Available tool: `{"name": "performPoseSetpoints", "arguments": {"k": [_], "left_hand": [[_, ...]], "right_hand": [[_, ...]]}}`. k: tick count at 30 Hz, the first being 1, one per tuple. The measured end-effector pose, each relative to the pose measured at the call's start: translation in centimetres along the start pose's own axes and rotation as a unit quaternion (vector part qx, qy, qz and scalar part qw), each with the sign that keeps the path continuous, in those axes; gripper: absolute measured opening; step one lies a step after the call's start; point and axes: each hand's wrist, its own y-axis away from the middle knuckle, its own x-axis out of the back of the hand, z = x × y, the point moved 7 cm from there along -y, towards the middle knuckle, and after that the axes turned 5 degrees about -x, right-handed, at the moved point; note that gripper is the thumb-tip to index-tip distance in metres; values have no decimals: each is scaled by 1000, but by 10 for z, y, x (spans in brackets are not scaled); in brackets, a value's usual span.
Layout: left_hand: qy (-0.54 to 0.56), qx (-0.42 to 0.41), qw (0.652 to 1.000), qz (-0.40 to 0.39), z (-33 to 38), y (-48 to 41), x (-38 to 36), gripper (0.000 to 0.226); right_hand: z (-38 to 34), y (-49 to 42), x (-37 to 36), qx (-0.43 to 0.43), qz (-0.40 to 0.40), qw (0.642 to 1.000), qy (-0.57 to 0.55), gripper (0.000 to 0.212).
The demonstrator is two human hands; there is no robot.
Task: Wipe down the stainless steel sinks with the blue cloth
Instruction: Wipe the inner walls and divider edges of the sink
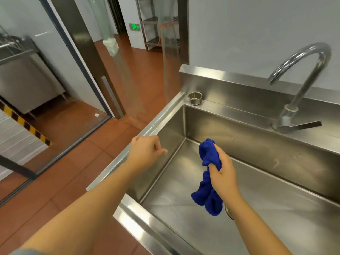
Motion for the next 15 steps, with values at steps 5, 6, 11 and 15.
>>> {"name": "performPoseSetpoints", "arguments": {"k": [5,6,11,15], "left_hand": [[-49,-44,997,-50,-43,-44,-6,37],[-62,-52,994,-68,-51,-56,-8,39],[-103,-97,976,-168,-88,-114,-34,32],[-154,-128,954,-222,-97,-151,-67,44]], "right_hand": [[-2,-36,-47,-43,6,996,-76,55],[1,-45,-56,-52,15,995,-89,53],[22,-87,-108,-109,82,977,-162,32],[44,-100,-134,-142,112,960,-215,37]]}}
